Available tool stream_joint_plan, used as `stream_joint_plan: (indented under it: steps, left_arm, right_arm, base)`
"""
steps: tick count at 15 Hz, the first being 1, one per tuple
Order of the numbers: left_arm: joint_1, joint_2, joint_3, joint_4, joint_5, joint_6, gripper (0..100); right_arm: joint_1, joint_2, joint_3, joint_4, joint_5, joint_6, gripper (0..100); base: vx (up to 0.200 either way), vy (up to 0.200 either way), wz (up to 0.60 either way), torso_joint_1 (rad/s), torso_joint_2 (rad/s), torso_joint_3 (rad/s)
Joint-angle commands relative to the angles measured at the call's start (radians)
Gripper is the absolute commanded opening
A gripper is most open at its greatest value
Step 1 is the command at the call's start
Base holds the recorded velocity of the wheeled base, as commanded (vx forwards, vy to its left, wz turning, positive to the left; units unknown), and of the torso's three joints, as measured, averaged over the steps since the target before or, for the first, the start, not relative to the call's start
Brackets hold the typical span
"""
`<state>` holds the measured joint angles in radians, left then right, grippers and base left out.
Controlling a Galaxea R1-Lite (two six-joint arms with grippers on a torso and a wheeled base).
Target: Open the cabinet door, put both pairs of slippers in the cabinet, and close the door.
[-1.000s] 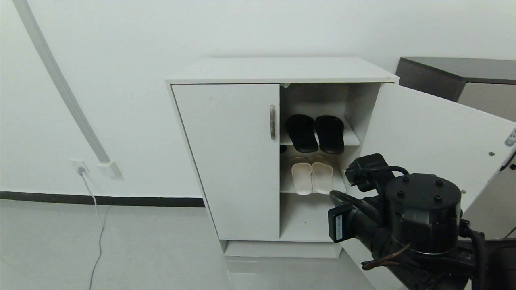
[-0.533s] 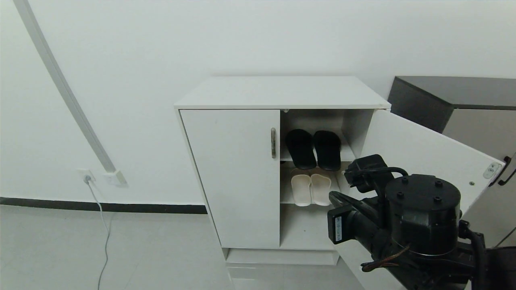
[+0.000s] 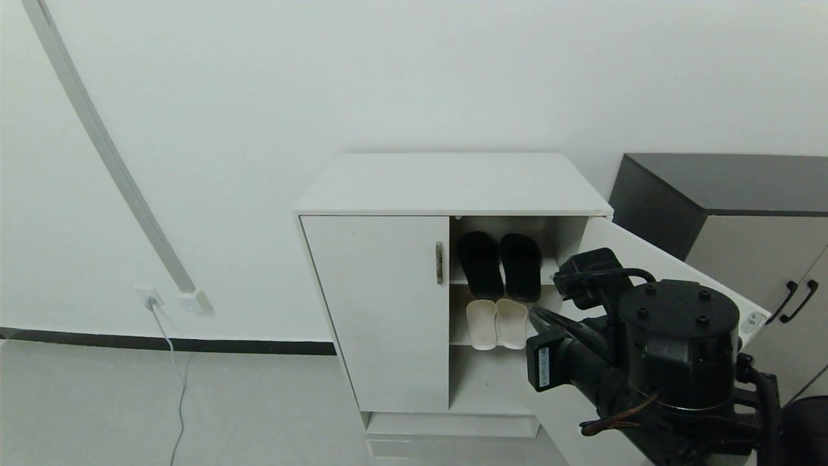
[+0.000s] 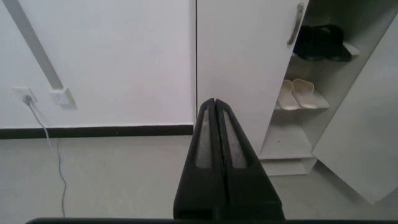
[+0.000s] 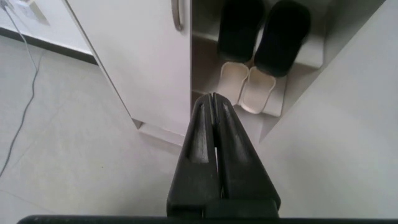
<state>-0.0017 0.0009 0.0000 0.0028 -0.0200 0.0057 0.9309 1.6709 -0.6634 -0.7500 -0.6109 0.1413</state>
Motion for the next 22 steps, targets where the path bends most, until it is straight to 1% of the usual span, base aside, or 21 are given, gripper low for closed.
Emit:
stream_joint_plan:
  steps: [1, 10, 13, 18, 22]
  left_arm:
    - [0.0, 0.001, 0.0, 0.0, 0.0, 0.0, 0]
    - [0.0, 0.001, 0.0, 0.0, 0.0, 0.0, 0]
    - [0.0, 0.001, 0.0, 0.0, 0.0, 0.0, 0]
    - [0.0, 0.001, 0.0, 0.0, 0.0, 0.0, 0]
    - [0.0, 0.001, 0.0, 0.0, 0.0, 0.0, 0]
  right_arm:
    - [0.0, 0.001, 0.001, 0.0, 0.0, 0.0, 0]
    - [0.002, 0.001, 0.002, 0.0, 0.0, 0.0, 0]
    - [0.002, 0.001, 0.008, -0.002, 0.0, 0.0, 0]
    - [0.002, 0.001, 0.011, -0.002, -0.003, -0.002, 0]
    - [0.002, 0.001, 0.015, -0.002, 0.0, -0.005, 0]
  base:
    - [0.0, 0.0, 0.0, 0.217, -0.52, -0.315]
    - [0.0, 0.0, 0.0, 0.249, -0.58, -0.33]
    - [0.0, 0.0, 0.0, 0.206, -0.46, -0.25]
    - [0.0, 0.0, 0.0, 0.179, -0.38, -0.205]
    - [0.0, 0.0, 0.0, 0.018, -0.04, -0.018]
